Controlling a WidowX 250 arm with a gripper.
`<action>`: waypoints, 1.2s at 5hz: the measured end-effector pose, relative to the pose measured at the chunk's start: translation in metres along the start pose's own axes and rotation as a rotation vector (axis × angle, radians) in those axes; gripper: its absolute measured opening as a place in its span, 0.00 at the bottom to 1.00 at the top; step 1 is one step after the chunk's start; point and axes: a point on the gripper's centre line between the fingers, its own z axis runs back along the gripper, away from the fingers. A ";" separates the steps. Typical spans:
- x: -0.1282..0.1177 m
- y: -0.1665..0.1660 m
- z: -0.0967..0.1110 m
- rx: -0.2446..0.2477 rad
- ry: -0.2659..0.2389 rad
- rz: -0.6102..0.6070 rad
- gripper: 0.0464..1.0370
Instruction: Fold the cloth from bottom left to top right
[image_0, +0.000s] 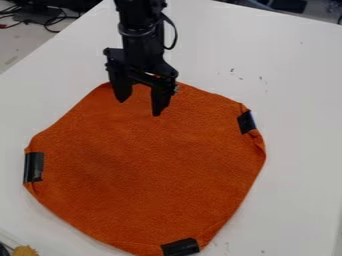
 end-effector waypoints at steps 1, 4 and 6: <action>-0.013 0.023 0.004 0.018 -0.089 0.101 0.96; -0.069 0.092 -0.033 0.072 -0.011 0.299 0.96; -0.128 0.099 -0.045 0.072 0.009 0.432 0.96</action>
